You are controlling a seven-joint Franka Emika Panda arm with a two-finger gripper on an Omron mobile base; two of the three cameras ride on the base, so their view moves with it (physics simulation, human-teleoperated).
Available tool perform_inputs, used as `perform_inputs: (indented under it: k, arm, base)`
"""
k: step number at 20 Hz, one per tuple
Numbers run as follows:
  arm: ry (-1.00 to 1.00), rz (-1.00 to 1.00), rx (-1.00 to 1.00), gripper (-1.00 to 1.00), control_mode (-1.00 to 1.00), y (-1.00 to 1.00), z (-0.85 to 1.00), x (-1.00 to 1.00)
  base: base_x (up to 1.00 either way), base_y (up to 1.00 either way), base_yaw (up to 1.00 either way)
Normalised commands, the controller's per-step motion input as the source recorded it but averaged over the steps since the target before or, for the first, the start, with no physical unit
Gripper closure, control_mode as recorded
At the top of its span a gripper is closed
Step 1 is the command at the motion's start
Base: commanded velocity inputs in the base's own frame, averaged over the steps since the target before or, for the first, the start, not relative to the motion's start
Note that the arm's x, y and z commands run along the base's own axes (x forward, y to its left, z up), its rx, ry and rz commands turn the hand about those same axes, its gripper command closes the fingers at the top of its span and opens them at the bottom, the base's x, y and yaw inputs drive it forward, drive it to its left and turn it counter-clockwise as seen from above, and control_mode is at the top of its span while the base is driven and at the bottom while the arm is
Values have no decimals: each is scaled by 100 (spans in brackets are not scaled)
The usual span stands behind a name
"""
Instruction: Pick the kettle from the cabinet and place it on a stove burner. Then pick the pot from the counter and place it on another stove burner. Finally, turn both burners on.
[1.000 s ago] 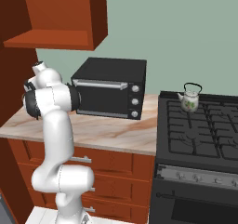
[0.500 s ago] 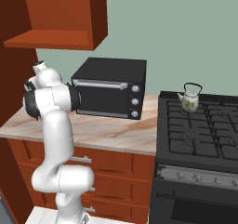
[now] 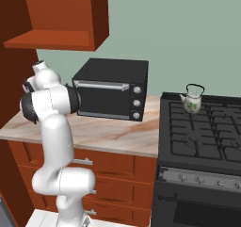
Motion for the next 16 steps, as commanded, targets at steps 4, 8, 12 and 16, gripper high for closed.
perform_inputs:
  k: [4, 8, 12, 16]
  arm:
    - [-1, 0, 2, 100, -100, -10, 17, -25]
    - [-1, 0, 2, 100, -100, -12, 17, -25]
    - [-2, 0, 3, 100, -100, -11, 21, -26]
    - [-3, 0, 3, 100, -100, -8, 25, -25]
  base:
    - [0, 0, 0]
    - [0, 0, 0]
    - [0, 0, 0]
    - [0, 0, 0]
